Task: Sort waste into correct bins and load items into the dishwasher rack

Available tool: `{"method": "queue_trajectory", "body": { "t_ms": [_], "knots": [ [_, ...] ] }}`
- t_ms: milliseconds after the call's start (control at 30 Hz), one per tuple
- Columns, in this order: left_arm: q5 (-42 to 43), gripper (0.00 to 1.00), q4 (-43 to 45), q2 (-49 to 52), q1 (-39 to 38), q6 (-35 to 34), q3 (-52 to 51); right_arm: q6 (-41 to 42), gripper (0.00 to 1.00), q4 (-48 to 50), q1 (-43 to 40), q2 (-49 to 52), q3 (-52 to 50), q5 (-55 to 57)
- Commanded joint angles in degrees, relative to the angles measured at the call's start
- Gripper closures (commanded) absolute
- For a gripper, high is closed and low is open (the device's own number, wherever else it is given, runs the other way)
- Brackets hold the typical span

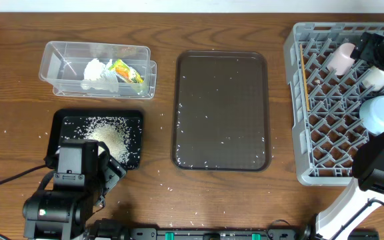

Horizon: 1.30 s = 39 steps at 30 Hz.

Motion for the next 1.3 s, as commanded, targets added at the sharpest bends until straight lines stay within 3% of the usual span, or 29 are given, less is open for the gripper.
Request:
{"method": "queue_trajectory", "body": {
  "t_ms": [0, 167, 267, 367, 400, 533, 600, 700, 833, 967, 1267],
  "knots": [
    [0.3, 0.13, -0.7, 0.1, -0.2, 0.8, -0.3, 0.6, 0.01, -0.1, 0.0, 0.3, 0.3, 0.0],
    [0.3, 0.12, -0.7, 0.0, -0.2, 0.8, -0.3, 0.6, 0.01, -0.1, 0.0, 0.3, 0.3, 0.0],
    [0.3, 0.18, -0.7, 0.0, -0.2, 0.8, -0.3, 0.6, 0.01, -0.1, 0.0, 0.3, 0.3, 0.0],
    [0.4, 0.13, -0.7, 0.0, -0.3, 0.8, -0.3, 0.7, 0.01, -0.1, 0.0, 0.3, 0.3, 0.0],
    [0.4, 0.07, -0.6, -0.1, -0.7, 0.8, -0.3, 0.6, 0.01, -0.1, 0.0, 0.3, 0.3, 0.0],
    [0.7, 0.06, -0.5, -0.2, -3.1, 1.9, -0.3, 0.7, 0.01, -0.1, 0.0, 0.3, 0.3, 0.0],
    [-0.3, 0.06, 1.8, -0.7, -4.7, 5.9, -0.5, 0.6, 0.01, -0.1, 0.0, 0.3, 0.3, 0.0],
    [-0.3, 0.06, 9.7, -2.2, -7.1, 19.4, -2.8, 0.6, 0.01, -0.1, 0.0, 0.3, 0.3, 0.0],
    [2.2, 0.06, 26.9, -5.6, -7.6, 38.2, -10.9, 0.6, 0.01, -0.1, 0.0, 0.3, 0.3, 0.0],
    [7.3, 0.05, 40.9, -10.5, -7.6, 51.2, -21.5, 0.7, 0.01, -0.1, 0.0, 0.3, 0.3, 0.0],
    [7.2, 0.05, 63.2, -22.3, -5.7, 53.5, -40.5, 0.7, 0.01, -0.1, 0.0, 0.3, 0.3, 0.0]
  ]
}}
